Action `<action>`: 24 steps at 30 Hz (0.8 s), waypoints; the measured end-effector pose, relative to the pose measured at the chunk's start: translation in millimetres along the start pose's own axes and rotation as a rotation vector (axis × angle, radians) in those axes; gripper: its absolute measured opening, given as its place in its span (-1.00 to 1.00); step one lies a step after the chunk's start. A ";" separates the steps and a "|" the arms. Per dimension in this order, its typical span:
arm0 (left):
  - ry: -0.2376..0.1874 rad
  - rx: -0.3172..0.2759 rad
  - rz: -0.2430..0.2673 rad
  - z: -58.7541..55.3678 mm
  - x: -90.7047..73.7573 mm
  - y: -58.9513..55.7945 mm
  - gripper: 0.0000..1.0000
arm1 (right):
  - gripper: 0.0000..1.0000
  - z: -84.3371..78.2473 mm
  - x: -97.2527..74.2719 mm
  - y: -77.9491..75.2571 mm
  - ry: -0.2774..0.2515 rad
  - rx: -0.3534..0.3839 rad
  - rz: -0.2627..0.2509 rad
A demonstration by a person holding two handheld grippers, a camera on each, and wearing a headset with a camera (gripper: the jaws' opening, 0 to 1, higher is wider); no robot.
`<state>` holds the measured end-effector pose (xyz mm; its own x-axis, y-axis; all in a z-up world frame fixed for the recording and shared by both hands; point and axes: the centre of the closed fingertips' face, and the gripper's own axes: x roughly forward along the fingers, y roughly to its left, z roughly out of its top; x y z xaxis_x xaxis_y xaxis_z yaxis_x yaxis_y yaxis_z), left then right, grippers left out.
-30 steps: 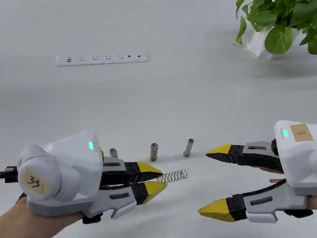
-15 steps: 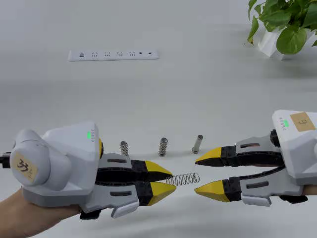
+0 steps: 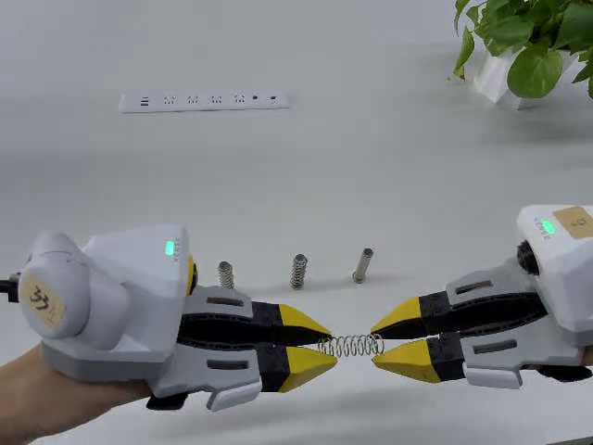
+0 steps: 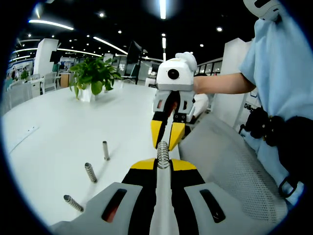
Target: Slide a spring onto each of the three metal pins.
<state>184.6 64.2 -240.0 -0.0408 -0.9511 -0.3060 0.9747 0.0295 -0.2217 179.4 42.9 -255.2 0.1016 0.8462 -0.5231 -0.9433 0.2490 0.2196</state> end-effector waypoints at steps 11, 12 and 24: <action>0.004 -0.001 -0.018 -0.7 -0.9 -3.7 -0.88 | -0.85 1.8 -0.5 5.0 -0.001 0.041 0.035; 0.004 -0.001 -0.017 -0.7 -0.9 -3.3 -0.88 | -0.85 2.7 -0.7 5.0 -0.002 0.042 0.035; 0.011 -0.006 -0.013 -5.5 0.8 -3.6 -0.87 | -0.85 9.5 -2.4 6.8 -0.005 0.070 0.039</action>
<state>179.9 65.0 -244.5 -0.0559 -0.9480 -0.3134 0.9727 0.0191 -0.2313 175.8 47.1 -244.6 0.0672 0.8580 -0.5092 -0.9223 0.2481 0.2963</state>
